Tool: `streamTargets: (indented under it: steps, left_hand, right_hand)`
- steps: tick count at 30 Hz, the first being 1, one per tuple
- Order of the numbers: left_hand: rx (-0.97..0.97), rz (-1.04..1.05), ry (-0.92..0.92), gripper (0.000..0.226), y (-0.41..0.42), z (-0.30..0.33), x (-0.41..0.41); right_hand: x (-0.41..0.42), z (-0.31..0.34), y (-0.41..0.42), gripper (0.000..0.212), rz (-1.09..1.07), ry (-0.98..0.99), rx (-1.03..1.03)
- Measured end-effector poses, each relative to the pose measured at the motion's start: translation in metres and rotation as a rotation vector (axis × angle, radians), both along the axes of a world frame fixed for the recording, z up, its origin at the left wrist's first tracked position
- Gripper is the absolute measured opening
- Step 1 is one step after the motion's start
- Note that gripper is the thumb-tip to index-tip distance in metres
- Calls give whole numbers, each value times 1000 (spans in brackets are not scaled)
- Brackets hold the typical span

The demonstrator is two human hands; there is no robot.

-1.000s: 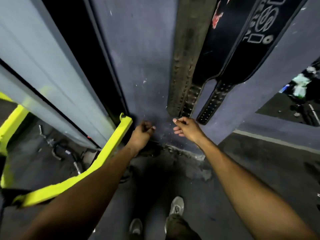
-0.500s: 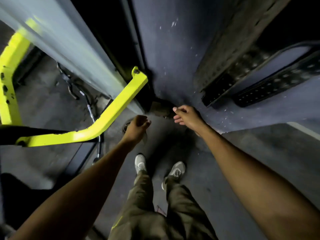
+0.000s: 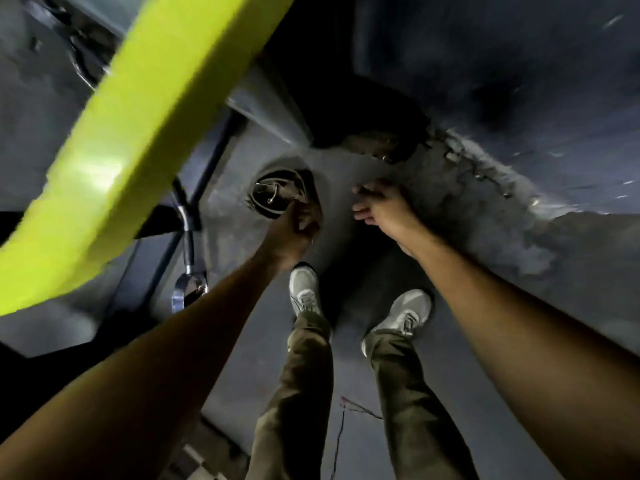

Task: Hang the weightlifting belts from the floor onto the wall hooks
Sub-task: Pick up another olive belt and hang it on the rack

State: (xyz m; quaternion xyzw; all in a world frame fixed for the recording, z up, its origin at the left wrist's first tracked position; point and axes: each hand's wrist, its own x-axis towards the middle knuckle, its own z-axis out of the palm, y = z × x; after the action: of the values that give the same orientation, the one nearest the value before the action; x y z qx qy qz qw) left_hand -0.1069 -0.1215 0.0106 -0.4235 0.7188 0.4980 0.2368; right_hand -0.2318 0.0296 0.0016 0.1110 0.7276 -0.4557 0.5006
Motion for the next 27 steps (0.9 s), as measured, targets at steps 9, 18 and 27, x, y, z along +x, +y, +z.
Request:
streamTargets:
  steps: [9, 18, 27]
  left_hand:
    - [-439, -492, -218, 74, -45, -214, 39]
    - [-746, -950, -127, 42, -65, -296, 38]
    - [-255, -477, -108, 35, -33, -193, 22]
  right_hand:
    - [58, -208, -21, 41, 111, 3, -2]
    - [95, -278, 3, 22, 77, -55, -4]
    - [73, -190, 15, 15, 37, -9, 8]
